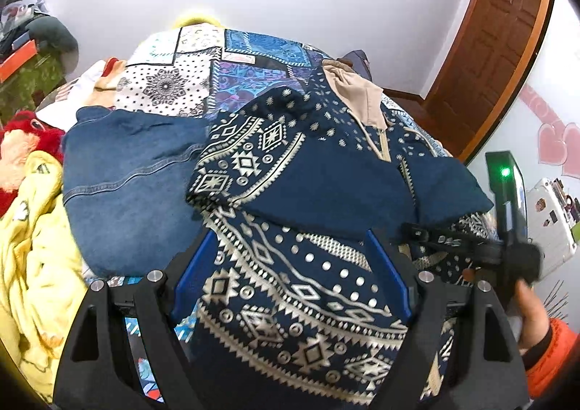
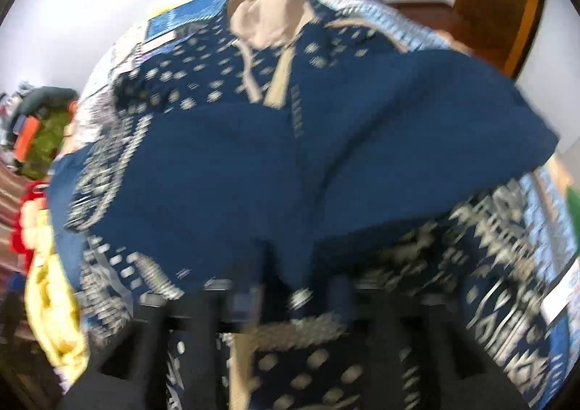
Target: Fold large clothes
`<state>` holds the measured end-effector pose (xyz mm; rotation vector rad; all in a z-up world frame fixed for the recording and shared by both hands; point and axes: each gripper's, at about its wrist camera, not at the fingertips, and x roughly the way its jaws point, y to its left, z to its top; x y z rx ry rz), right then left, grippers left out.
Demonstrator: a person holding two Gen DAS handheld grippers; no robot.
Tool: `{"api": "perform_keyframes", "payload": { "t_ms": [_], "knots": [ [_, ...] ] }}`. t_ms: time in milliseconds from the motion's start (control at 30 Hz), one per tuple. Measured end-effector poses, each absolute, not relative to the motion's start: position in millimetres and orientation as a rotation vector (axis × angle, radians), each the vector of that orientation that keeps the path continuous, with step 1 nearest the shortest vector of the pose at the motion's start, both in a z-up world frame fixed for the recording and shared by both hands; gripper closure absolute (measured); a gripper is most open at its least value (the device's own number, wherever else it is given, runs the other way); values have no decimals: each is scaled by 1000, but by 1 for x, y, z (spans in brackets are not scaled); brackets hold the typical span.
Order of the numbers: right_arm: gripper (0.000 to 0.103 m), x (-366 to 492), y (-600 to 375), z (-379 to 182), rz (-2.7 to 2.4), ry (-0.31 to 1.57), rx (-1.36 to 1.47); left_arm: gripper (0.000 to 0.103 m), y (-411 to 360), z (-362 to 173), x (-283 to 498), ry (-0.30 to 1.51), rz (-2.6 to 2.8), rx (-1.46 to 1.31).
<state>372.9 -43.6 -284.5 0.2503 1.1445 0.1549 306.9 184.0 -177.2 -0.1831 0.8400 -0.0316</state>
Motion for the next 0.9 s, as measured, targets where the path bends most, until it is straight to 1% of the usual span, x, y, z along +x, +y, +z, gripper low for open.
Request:
{"api": "perform_keyframes", "payload": {
  "t_ms": [33, 67, 200, 300, 367, 533, 633, 767, 900],
  "knots": [
    [3, 371, -42, -283, 212, 1169, 290, 21, 184, -178, 304, 842, -32, -180],
    [0, 368, -42, -281, 248, 1186, 315, 21, 183, -178, 302, 845, -34, -179],
    [0, 360, -30, -267, 268, 1161, 220, 21, 177, -177, 298, 860, -42, -164],
    [0, 354, -44, -249, 318, 1136, 243, 21, 167, -170, 299, 857, -55, -143],
    [0, 348, -63, -231, 351, 1085, 256, 21, 156, -163, 304, 852, -67, -118],
    [0, 326, -134, -164, 323, 857, 208, 20, 109, -147, 328, 831, -144, -68],
    [0, 318, -181, -143, 235, 768, 190, 20, 70, -143, 350, 839, -207, -43],
    [0, 308, -243, -138, 90, 722, 148, 20, 5, -148, 381, 876, -329, 8],
    [0, 304, -284, -157, -20, 740, 89, 20, -64, -164, 411, 923, -434, 103]
  ]
}}
